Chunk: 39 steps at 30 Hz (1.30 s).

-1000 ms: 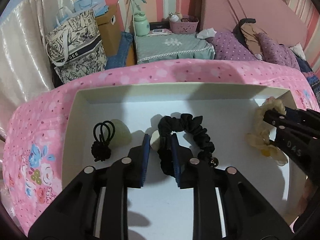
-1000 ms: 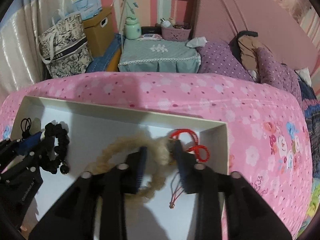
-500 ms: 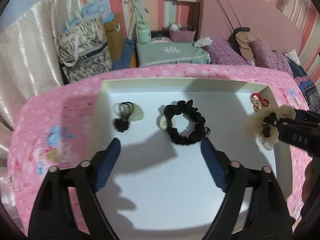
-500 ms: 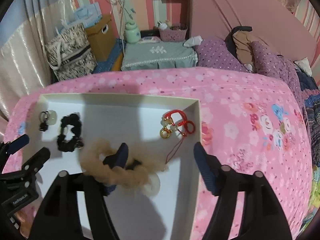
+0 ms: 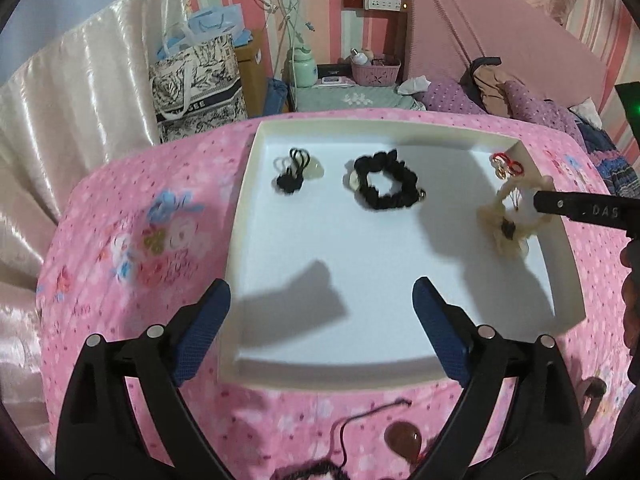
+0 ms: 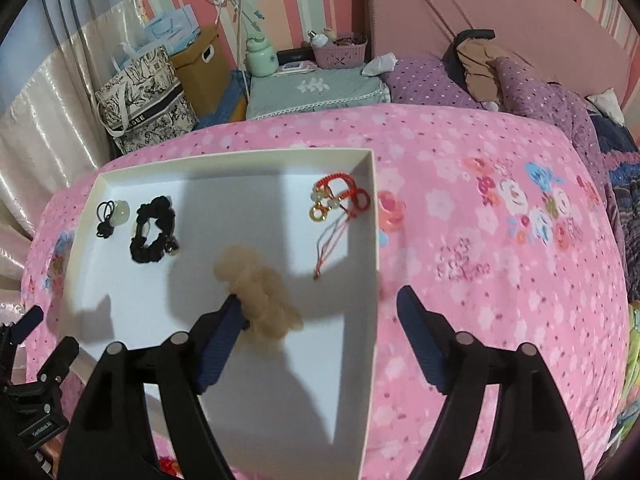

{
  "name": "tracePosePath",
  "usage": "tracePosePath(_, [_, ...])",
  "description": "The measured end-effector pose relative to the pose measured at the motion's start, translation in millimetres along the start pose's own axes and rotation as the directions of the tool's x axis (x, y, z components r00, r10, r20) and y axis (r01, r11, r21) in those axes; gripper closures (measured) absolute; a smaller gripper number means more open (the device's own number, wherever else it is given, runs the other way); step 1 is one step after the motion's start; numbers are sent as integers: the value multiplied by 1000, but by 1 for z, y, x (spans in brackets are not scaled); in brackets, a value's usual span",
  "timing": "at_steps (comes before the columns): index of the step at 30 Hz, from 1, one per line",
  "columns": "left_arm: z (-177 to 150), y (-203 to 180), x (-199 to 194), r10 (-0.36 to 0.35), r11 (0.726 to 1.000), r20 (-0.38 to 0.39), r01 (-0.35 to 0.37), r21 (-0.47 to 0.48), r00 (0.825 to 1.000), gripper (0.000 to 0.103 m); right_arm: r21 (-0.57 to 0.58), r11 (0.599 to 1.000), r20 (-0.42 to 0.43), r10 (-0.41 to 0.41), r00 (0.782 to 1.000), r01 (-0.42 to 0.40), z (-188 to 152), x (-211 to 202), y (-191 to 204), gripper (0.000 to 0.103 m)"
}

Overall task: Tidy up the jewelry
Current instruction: 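Carry both scrunchies into the white tray and open both tools to release them, then withdraw both open tools from the tray back over the remaining jewelry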

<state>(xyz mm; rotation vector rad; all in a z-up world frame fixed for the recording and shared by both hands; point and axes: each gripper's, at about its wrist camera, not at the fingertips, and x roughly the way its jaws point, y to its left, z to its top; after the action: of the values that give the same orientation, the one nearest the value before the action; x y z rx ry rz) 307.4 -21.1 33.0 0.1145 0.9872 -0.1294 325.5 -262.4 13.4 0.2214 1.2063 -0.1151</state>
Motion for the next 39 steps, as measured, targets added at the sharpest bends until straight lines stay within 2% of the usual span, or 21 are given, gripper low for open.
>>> tracePosePath(11, [-50, 21, -29, -45, 997, 16, 46, -67, 999, 8, -15, 1000, 161, 12, 987, -10, -78, -58, -7, 26])
tracePosePath(12, [-55, 22, -33, -45, 996, 17, 46, -71, 999, 7, -9, 1000, 177, 12, 984, -10, -84, -63, -9, 25])
tracePosePath(14, [-63, 24, -40, -47, 996, 22, 49, -81, 999, 7, 5, 1000, 206, 12, 979, -13, -97, -73, -15, 16])
tracePosePath(18, [-79, 24, -56, -51, 996, 33, 53, -74, 998, 6, 14, 1000, 251, 9, 968, -13, -117, -94, -23, 15])
tracePosePath(25, [-102, 27, -76, -22, 997, 54, 26, -73, 998, 3, -9, 1000, 258, 24, 966, -22, -145, -108, -22, 15])
tracePosePath(29, [-110, 31, -80, -32, 997, 41, 35, -69, 999, 3, -28, 1000, 253, 3, 968, 5, -160, -111, -18, 15])
tracePosePath(35, [-119, 34, -80, -4, 997, 43, 7, -74, 999, 3, -34, 999, 244, -15, 970, 23, -176, -113, -14, 15])
tracePosePath(39, [-125, 36, -72, -36, 996, 24, 38, -80, 999, 3, -21, 1000, 237, -16, 971, 22, -183, -115, -15, 15])
